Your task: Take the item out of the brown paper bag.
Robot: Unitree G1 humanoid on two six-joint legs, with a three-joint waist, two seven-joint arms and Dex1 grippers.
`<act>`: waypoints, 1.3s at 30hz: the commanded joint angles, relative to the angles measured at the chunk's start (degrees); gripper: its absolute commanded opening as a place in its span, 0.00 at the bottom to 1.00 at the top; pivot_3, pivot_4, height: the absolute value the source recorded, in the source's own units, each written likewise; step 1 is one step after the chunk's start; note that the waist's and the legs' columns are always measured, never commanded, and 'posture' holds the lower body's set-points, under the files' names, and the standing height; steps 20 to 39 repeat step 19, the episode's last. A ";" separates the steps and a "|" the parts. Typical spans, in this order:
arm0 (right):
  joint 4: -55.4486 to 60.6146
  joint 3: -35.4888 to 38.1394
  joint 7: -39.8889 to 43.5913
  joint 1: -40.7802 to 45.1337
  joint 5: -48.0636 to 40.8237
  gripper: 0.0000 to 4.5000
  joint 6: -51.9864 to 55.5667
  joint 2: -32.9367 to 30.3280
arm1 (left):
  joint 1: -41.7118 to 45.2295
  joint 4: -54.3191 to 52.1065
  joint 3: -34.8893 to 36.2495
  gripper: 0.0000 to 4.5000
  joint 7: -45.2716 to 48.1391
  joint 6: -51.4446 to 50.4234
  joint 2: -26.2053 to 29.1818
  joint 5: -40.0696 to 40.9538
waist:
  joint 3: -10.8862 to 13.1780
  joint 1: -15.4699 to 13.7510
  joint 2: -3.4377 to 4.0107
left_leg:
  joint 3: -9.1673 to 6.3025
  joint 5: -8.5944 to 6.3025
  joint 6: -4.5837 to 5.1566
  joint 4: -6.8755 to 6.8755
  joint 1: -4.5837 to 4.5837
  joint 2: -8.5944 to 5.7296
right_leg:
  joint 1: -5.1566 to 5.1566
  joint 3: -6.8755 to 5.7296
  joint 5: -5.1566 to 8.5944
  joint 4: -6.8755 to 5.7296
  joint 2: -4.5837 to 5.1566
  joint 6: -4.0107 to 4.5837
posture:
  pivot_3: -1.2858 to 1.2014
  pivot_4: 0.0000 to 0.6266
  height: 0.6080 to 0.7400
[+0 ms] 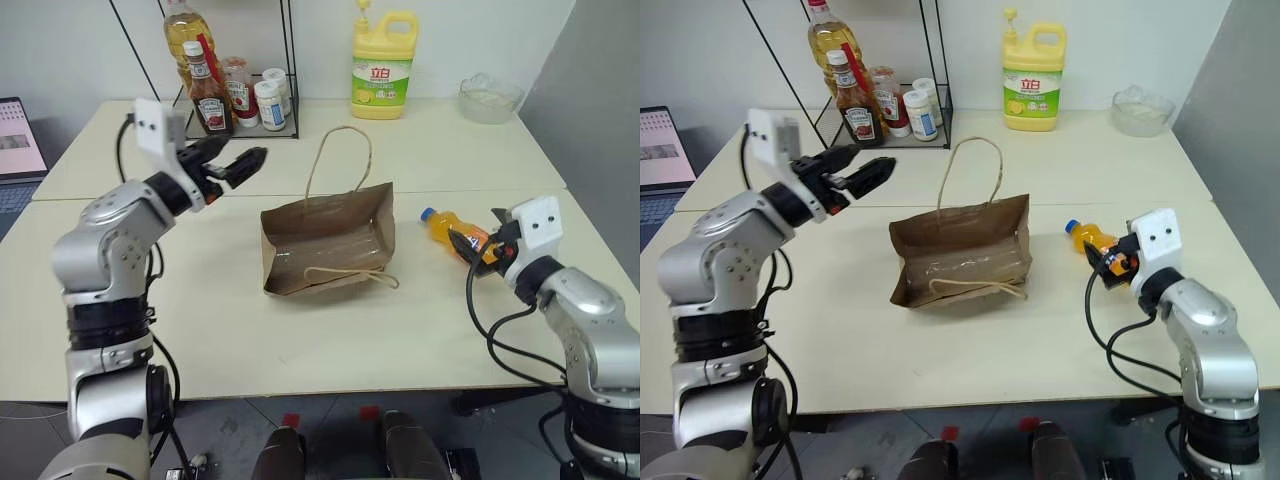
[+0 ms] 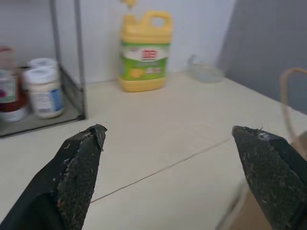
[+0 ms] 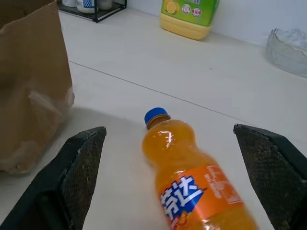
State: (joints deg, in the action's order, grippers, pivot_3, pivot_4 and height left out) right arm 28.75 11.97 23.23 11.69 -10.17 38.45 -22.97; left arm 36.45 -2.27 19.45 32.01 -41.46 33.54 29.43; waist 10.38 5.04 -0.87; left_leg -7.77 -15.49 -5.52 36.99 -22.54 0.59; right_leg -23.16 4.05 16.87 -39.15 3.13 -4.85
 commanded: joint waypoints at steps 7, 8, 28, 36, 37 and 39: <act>7.94 -1.60 -8.99 -14.29 3.20 1.00 -9.07 7.95 | -28.74 -18.65 4.56 1.00 -11.38 1.79 -4.23 -4.79 | -0.08 -0.42 0.07 | 0.02 -0.01 0.00 -0.06 0.01 0.00 | 0.00 0.04 0.00 0.03 0.01 0.00 | 0.52 0.24 1.00; 8.21 -1.79 -9.41 -16.15 3.05 1.00 -9.11 8.72 | -31.80 -20.92 3.68 1.00 -12.46 1.71 -5.58 -5.25 | -0.08 -0.47 0.05 | 0.01 -0.02 0.00 -0.05 -0.02 0.00 | 0.01 0.04 0.00 0.04 0.02 0.00 | 0.52 0.24 1.00; 5.38 -2.37 -13.18 -23.37 2.09 1.00 -9.29 13.56 | -50.36 -27.14 -13.96 1.00 -22.37 12.64 -19.72 -17.96 | -0.20 -2.07 0.10 | 0.05 -0.16 0.25 -0.12 1.07 0.01 | 1.12 0.06 0.05 0.23 -0.02 0.03 | 0.52 0.24 1.00; 5.38 -2.37 -13.18 -23.37 2.09 1.00 -9.29 13.56 | -50.36 -27.14 -13.96 1.00 -22.37 12.64 -19.72 -17.96 | -0.20 -2.07 0.10 | 0.05 -0.16 0.25 -0.12 1.07 0.01 | 1.12 0.06 0.05 0.23 -0.02 0.03 | 0.52 0.24 1.00; 5.38 -2.37 -13.18 -23.37 2.09 1.00 -9.29 13.56 | -50.36 -27.14 -13.96 1.00 -22.37 12.64 -19.72 -17.96 | -0.20 -2.07 0.10 | 0.05 -0.16 0.25 -0.12 1.07 0.01 | 1.12 0.06 0.05 0.23 -0.02 0.03 | 0.52 0.24 1.00; 5.38 -2.37 -13.18 -23.37 2.09 1.00 -9.29 13.56 | -50.36 -27.14 -13.96 1.00 -22.37 12.64 -19.72 -17.96 | -0.20 -2.07 0.10 | 0.05 -0.16 0.25 -0.12 1.07 0.01 | 1.12 0.06 0.05 0.23 -0.02 0.03 | 0.52 0.24 1.00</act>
